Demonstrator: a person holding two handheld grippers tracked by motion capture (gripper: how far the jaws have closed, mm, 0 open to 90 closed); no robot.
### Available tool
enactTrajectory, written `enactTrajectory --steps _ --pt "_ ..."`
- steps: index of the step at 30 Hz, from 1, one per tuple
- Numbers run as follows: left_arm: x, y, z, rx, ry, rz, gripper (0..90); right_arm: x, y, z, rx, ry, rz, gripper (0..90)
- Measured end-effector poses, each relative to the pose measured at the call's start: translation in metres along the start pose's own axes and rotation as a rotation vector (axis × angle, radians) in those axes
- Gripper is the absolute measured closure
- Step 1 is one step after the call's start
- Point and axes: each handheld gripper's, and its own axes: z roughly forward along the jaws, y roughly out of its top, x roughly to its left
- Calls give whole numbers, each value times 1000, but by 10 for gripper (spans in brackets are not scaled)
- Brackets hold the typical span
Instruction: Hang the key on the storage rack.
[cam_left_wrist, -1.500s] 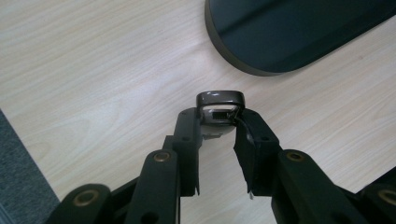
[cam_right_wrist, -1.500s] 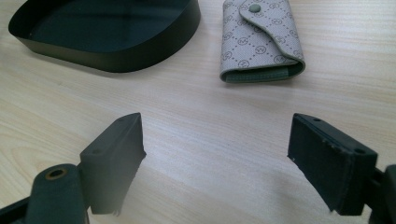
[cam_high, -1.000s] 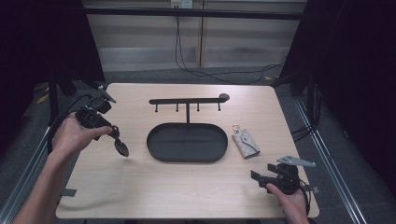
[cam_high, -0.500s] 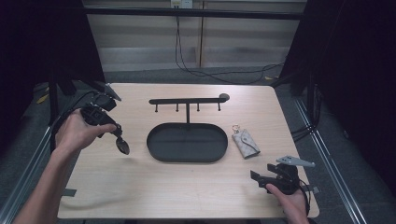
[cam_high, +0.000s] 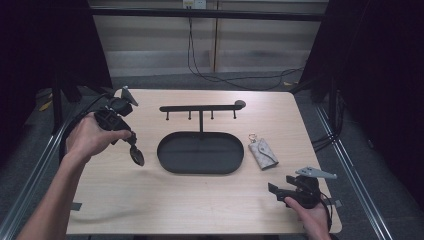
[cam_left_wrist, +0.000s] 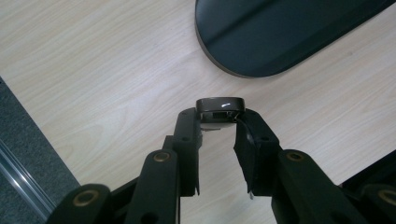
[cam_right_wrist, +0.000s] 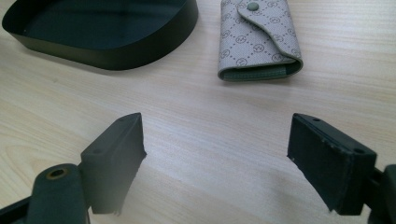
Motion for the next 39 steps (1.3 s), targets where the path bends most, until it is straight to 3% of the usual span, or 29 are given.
enactTrajectory --steps 17,24,39 --pt "-15 27 -8 44 6 38 706 2 1 -1 -8 -1 -10 168" --pt "-20 37 -11 31 -6 45 706 2 1 -2 -14 2 -11 148" --pt "-33 63 -5 52 -9 64 706 2 1 -2 -18 -2 -13 150"
